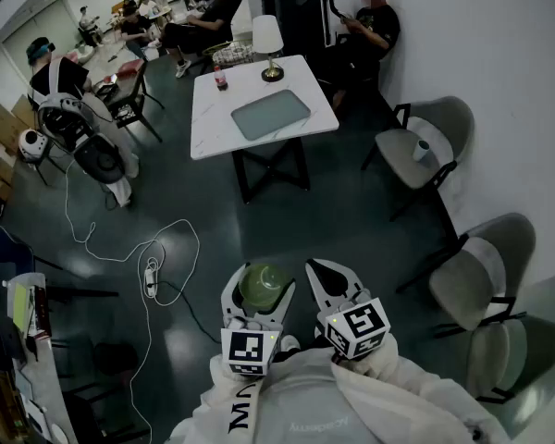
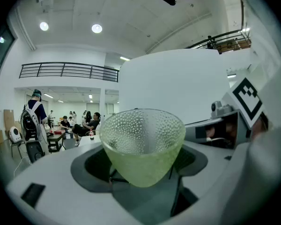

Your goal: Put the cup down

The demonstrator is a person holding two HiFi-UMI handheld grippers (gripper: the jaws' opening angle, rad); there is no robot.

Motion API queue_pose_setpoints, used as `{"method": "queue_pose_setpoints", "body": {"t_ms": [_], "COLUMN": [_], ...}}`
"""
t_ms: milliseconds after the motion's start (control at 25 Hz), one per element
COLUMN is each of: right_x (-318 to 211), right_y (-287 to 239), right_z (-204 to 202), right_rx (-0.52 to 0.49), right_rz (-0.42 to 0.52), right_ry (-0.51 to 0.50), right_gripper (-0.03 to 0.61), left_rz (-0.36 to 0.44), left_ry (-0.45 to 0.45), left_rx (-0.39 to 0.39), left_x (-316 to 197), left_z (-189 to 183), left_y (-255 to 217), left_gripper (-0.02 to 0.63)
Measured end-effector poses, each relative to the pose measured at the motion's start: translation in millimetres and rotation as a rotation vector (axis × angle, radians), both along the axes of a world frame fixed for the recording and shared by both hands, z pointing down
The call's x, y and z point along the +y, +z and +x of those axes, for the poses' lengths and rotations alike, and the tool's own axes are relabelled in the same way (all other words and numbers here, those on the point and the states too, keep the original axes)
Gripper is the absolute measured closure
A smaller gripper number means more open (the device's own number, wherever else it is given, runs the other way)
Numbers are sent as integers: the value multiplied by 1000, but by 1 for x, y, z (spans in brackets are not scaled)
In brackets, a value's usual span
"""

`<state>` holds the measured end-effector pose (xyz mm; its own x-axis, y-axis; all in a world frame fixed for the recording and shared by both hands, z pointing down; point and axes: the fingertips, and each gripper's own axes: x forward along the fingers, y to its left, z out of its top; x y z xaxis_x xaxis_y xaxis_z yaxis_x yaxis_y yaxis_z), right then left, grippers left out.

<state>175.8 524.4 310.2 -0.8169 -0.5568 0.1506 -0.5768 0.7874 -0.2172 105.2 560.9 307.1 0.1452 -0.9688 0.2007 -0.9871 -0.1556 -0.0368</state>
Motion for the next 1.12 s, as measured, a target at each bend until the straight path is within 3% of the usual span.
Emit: {"method": "queue_pose_setpoints", "body": {"t_ms": [200,1120], "right_x": [-29,-101], "right_y": [-21,-3], "right_z": [10,65], "right_rx": [-26,-35], "right_rz": [70,49], "right_ry": [6,-12], "right_gripper": [572,572], "left_rz": [47,3], "left_ry": [-6,-18], "left_rx": [-17,-28], "left_x": [-25,-92], "left_z": [9,67], "left_y": [-13,7], "left_gripper": [227,227]}}
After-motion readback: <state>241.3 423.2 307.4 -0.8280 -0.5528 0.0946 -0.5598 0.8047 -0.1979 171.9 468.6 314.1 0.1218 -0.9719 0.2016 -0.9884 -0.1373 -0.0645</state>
